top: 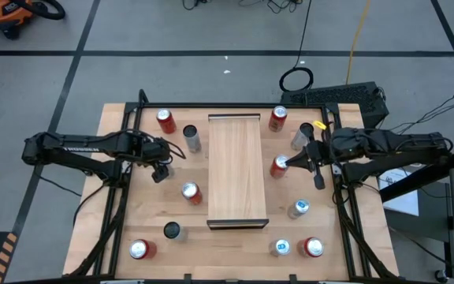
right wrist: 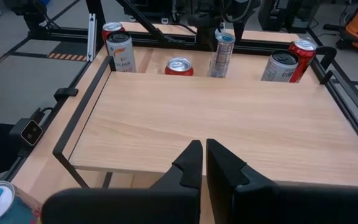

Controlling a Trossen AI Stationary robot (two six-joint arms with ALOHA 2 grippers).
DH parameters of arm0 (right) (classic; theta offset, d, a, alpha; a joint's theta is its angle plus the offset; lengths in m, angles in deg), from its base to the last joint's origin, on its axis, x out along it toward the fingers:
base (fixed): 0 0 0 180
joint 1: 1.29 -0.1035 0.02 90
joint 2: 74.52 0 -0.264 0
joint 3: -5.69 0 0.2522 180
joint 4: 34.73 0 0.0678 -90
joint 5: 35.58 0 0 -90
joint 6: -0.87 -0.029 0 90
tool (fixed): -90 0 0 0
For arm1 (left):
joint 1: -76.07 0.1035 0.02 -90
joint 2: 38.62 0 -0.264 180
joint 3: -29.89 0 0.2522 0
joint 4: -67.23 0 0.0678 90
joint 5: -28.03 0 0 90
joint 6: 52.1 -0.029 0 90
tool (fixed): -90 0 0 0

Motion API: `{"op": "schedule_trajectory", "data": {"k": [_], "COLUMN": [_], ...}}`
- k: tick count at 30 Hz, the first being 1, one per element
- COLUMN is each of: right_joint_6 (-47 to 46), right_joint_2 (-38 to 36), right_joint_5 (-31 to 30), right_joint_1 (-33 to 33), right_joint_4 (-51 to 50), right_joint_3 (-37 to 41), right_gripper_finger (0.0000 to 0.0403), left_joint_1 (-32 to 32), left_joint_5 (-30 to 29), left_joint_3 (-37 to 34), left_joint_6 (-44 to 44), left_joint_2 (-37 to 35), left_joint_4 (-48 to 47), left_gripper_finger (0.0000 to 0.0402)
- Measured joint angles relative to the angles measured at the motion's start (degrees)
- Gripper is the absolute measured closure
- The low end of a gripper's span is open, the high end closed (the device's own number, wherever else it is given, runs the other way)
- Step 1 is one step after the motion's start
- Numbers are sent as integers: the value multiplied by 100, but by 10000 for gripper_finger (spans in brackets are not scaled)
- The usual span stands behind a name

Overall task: Place canned beverage on shelf
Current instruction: Put the top left blue soda can on the shelf

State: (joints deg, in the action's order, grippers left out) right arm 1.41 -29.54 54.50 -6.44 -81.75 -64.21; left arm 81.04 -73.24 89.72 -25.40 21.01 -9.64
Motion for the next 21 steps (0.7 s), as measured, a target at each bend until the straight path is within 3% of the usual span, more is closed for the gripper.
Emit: {"op": "schedule_trajectory", "data": {"k": [14,21], "right_joint_6": [-2,-5], "right_joint_2": [132,334], "right_joint_5": [0,0], "right_joint_1": [0,0], "right_joint_4": [0,2], "right_joint_3": [0,0], "right_gripper_finger": [403,403], "left_joint_1": [0,0], "left_joint_5": [59,69], "left_joint_3": [0,2], "left_joint_6": [-6,-6], "left_joint_2": [27,25], "left_joint_4": [0,2], "left_gripper_finger": [160,175]}}
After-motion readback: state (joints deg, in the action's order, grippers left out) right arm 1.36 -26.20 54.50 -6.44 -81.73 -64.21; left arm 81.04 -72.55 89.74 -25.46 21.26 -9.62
